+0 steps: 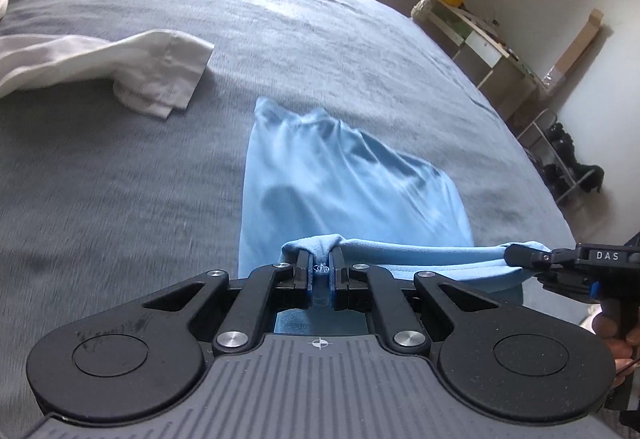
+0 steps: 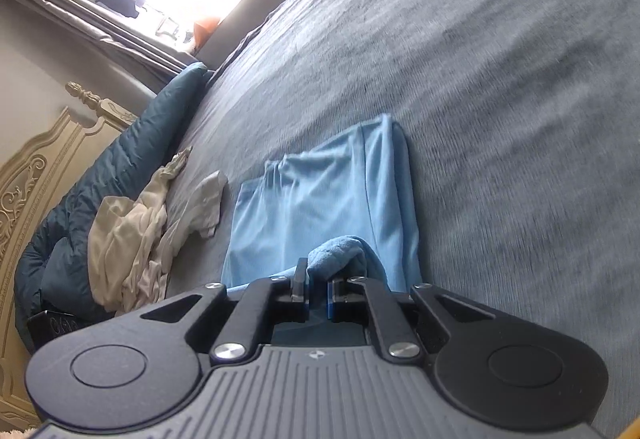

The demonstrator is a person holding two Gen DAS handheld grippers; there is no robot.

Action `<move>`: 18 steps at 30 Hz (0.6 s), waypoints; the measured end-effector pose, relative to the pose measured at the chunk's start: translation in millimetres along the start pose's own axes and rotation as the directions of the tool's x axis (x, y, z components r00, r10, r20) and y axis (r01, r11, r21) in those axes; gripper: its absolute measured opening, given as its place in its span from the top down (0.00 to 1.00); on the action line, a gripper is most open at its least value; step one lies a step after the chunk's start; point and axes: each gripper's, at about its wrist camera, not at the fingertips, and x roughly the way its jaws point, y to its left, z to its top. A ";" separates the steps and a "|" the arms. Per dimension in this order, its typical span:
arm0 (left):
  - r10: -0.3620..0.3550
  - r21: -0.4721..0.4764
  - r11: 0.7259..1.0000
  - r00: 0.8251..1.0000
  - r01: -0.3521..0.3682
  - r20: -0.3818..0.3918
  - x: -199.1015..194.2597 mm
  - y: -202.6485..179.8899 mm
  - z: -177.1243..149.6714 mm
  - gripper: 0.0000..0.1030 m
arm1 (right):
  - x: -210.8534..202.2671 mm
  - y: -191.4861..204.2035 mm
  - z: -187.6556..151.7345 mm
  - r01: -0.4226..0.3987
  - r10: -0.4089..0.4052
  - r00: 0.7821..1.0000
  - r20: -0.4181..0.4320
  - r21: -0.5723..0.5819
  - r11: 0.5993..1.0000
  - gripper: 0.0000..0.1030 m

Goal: Fold clothes
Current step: 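Lift the hem end with both grippers and fold it over toward the collar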

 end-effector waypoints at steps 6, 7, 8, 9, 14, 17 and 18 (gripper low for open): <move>0.000 -0.009 1.000 1.000 0.000 0.025 20.3 6.8 22.1 0.95 | 17.3 -1.1 25.7 -0.014 0.014 1.000 0.018 -0.028 1.000 0.92; 0.001 -0.013 1.000 1.000 0.000 0.028 23.8 8.4 25.6 0.95 | 20.6 -1.3 30.1 -0.017 0.018 1.000 0.020 -0.032 0.999 0.92; 0.001 -0.013 1.000 1.000 -0.001 0.030 27.3 9.9 29.2 0.95 | 24.3 -1.4 34.3 -0.019 0.020 1.000 0.023 -0.036 0.999 0.92; 0.002 -0.013 1.000 1.000 -0.001 0.030 30.5 11.1 31.9 0.95 | 28.0 -1.6 38.4 -0.021 0.022 0.999 0.025 -0.040 0.999 0.92; 0.007 -0.011 1.000 1.000 -0.007 0.027 48.8 18.6 44.5 0.95 | 46.5 -6.1 52.5 -0.027 0.028 0.999 0.032 -0.039 0.999 0.92; 0.007 -0.010 1.000 1.000 -0.007 0.023 58.1 22.6 50.1 0.95 | 57.2 -10.9 57.2 -0.031 0.032 0.999 0.033 -0.030 0.999 0.92; 0.007 -0.010 1.000 1.000 -0.007 0.023 60.6 23.8 51.8 0.95 | 60.6 -12.8 58.4 -0.033 0.033 0.999 0.033 -0.027 0.999 0.92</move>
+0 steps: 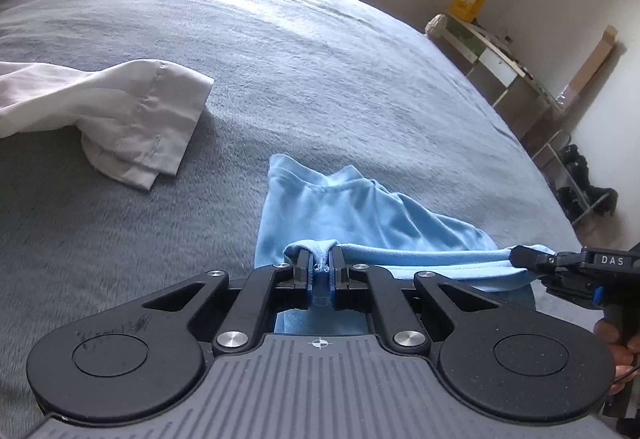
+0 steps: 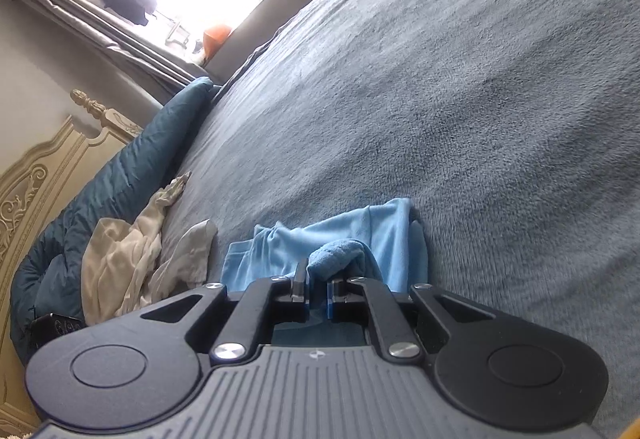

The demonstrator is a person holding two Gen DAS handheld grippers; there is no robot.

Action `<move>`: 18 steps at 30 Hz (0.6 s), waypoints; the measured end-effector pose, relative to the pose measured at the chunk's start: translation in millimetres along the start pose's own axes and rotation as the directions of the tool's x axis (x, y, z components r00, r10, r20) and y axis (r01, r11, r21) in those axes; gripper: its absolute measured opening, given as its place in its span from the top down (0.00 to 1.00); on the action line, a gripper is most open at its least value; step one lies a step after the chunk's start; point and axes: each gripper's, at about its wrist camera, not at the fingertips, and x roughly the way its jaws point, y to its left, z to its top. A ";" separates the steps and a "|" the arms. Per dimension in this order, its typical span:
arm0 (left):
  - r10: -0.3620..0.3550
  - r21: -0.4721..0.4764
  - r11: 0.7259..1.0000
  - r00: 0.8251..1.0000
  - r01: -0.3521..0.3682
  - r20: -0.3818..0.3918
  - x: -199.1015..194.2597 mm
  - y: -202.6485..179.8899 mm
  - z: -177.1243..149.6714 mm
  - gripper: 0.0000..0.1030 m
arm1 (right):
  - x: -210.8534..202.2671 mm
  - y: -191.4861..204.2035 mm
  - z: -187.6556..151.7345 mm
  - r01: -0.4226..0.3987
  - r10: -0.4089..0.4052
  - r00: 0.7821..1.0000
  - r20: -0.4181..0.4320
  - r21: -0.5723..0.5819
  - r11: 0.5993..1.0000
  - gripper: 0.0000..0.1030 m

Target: Fold clothes

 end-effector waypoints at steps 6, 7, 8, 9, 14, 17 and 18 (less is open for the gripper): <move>-0.081 -0.131 0.989 0.995 0.073 -0.061 14.4 20.5 10.4 0.94 | 17.6 -21.4 6.0 -0.027 0.029 0.999 -0.017 0.095 0.995 0.92; -0.105 -0.181 0.979 0.992 0.091 -0.069 16.3 27.1 12.5 0.92 | 20.5 -27.8 7.4 -0.042 0.046 0.999 -0.024 0.137 0.990 0.91; -0.128 -0.230 0.967 0.989 0.109 -0.068 17.6 33.6 14.2 0.92 | 23.1 -34.0 8.6 -0.058 0.064 0.998 -0.029 0.179 0.982 0.90; -0.152 -0.277 0.952 0.986 0.128 -0.064 18.7 40.2 15.6 0.89 | 24.8 -40.2 9.4 -0.078 0.086 0.996 -0.028 0.216 0.973 0.89; -0.221 -0.467 0.861 0.975 0.200 0.012 24.2 66.3 20.3 0.75 | 29.0 -65.5 10.7 -0.169 0.173 0.985 0.025 0.384 0.908 0.68; -0.222 -0.549 0.805 0.972 0.226 0.074 24.5 79.1 20.9 0.74 | 24.8 -75.3 10.2 -0.213 0.187 0.977 0.102 0.447 0.869 0.61; -0.212 -0.553 0.802 0.973 0.225 0.089 21.3 80.2 21.7 0.74 | 22.0 -76.5 10.1 -0.218 0.181 0.976 0.125 0.451 0.866 0.59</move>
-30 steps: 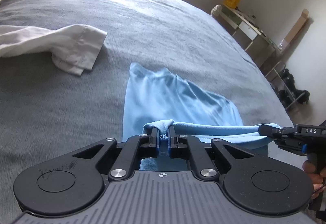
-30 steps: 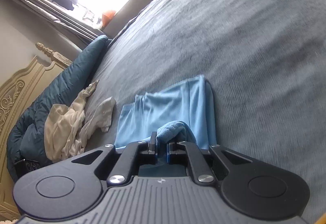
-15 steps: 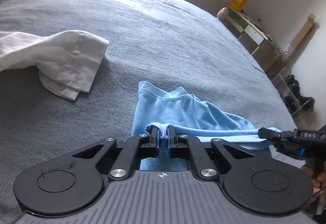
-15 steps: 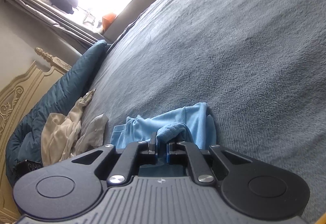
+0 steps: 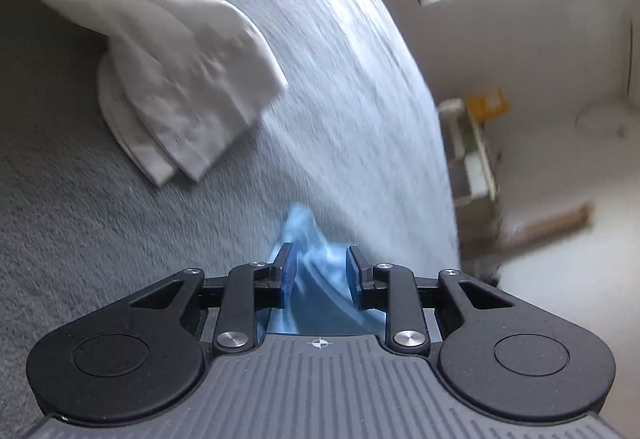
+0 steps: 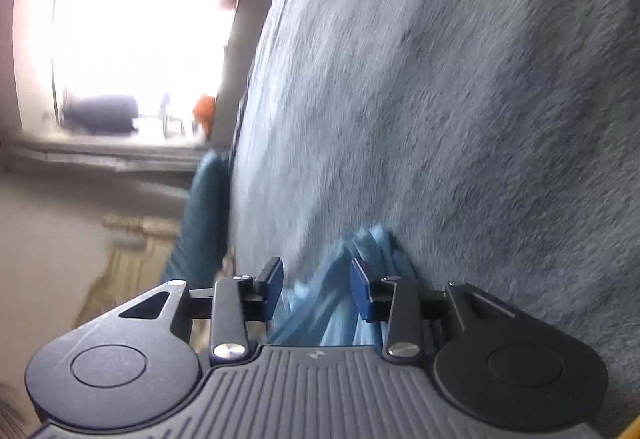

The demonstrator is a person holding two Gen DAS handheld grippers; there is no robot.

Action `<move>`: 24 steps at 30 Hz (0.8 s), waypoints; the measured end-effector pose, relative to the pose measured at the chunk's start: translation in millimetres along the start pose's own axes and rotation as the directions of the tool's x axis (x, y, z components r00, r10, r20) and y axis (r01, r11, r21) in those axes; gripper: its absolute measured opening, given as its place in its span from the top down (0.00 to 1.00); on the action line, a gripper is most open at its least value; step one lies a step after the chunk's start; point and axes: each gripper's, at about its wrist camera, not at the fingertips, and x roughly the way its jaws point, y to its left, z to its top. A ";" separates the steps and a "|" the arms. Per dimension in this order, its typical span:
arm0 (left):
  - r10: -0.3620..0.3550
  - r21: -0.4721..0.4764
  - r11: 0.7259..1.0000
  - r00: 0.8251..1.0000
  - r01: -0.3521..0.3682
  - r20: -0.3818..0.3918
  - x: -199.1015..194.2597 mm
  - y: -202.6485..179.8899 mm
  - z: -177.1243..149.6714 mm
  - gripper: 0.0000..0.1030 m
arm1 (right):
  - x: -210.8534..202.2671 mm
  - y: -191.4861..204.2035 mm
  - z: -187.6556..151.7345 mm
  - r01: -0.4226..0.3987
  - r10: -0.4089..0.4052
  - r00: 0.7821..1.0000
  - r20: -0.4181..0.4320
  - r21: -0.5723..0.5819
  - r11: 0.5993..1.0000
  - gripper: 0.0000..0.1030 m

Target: Fold clothes

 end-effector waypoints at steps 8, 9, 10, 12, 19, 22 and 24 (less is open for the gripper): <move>0.168 0.533 0.830 0.985 -0.164 0.041 -18.4 -56.8 -29.3 0.69 | -6.5 73.8 -28.5 0.189 -0.218 0.976 0.001 -0.507 0.841 0.60; 0.197 0.610 0.772 0.980 -0.179 0.039 -14.8 -62.9 -36.8 0.67 | -4.9 81.0 -32.5 0.215 -0.252 0.968 0.010 -0.559 0.801 0.60; 0.219 0.667 0.720 0.975 -0.190 0.041 -9.9 -67.3 -42.9 0.67 | -3.4 85.7 -34.9 0.242 -0.285 0.958 0.025 -0.604 0.760 0.60; 0.257 0.759 0.618 0.965 -0.204 0.050 1.2 -74.6 -53.8 0.66 | -0.7 88.3 -35.3 0.285 -0.338 0.940 0.048 -0.659 0.696 0.60; 0.289 0.848 0.494 0.956 -0.192 0.049 18.0 -72.7 -57.6 0.66 | 9.0 86.6 -30.3 0.330 -0.419 0.906 0.063 -0.725 0.604 0.59; 0.287 0.872 0.457 0.957 -0.177 0.043 19.9 -75.9 -56.0 0.66 | 9.8 87.5 -29.7 0.330 -0.426 0.902 0.064 -0.738 0.589 0.59; 0.299 0.881 0.444 0.954 -0.163 0.026 24.1 -76.9 -53.5 0.66 | 12.1 86.7 -28.3 0.321 -0.426 0.903 0.051 -0.739 0.592 0.59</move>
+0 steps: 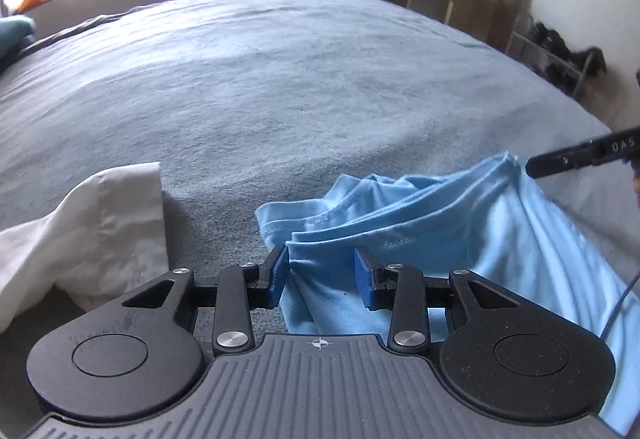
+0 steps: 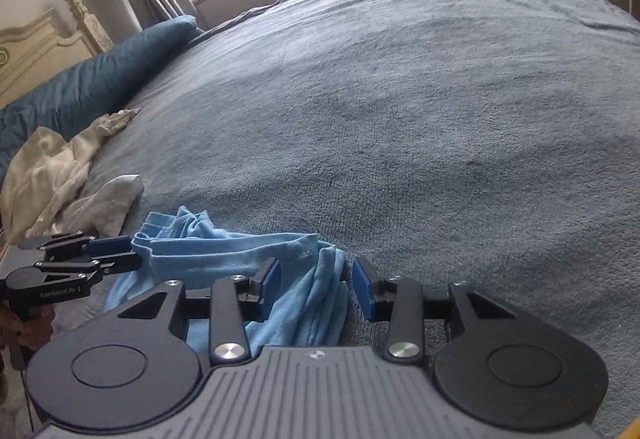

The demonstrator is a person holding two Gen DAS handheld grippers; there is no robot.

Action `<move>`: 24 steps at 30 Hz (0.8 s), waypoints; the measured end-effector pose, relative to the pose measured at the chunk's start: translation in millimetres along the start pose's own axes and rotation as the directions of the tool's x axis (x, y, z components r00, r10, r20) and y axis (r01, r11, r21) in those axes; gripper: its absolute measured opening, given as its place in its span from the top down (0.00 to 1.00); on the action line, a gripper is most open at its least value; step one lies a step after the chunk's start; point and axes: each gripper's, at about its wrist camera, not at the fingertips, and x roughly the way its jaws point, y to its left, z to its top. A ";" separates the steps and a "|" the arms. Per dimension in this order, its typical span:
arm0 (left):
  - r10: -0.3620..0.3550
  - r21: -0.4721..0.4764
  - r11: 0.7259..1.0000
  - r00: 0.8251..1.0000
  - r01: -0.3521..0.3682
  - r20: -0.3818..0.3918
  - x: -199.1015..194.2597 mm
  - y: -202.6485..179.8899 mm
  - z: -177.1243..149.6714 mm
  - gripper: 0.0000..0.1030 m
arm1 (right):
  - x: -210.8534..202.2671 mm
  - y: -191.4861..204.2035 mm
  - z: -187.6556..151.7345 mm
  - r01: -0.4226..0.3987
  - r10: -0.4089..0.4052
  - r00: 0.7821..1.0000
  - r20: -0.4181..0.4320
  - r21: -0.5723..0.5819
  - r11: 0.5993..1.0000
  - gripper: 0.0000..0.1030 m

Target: Fold clothes

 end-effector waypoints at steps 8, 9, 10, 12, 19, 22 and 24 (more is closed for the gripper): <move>-0.018 0.032 0.999 1.000 0.018 -0.016 9.6 0.1 2.6 0.66 | 4.1 8.8 -3.1 -0.014 0.013 1.000 -0.021 -0.055 0.998 0.59; -0.017 0.035 0.999 1.000 0.017 -0.013 9.9 -0.6 2.2 0.66 | 5.0 10.4 -3.0 -0.012 0.011 1.000 -0.019 -0.065 0.998 0.59; -0.014 0.039 0.999 1.000 0.014 -0.008 10.1 -1.6 1.7 0.66 | 6.0 12.0 -2.8 -0.011 0.010 1.000 -0.018 -0.075 0.997 0.59; -0.004 0.052 0.999 1.000 0.004 0.000 9.5 -4.4 1.0 0.67 | 8.0 15.9 -2.5 -0.001 0.000 1.000 -0.013 -0.096 0.995 0.61; 0.018 0.090 0.996 0.999 -0.022 0.046 4.6 -15.4 -0.6 0.84 | 9.7 31.9 -1.1 0.058 -0.055 0.998 0.017 -0.217 0.974 0.67; 0.030 0.106 0.994 0.998 -0.035 0.047 7.0 -19.7 -2.4 0.88 | 5.4 36.5 0.3 0.071 -0.063 0.997 0.040 -0.235 0.969 0.66; 0.039 0.107 0.993 0.998 -0.044 0.047 8.9 -21.4 -3.4 0.90 | 8.8 35.6 0.3 0.065 -0.061 0.998 0.025 -0.226 0.972 0.66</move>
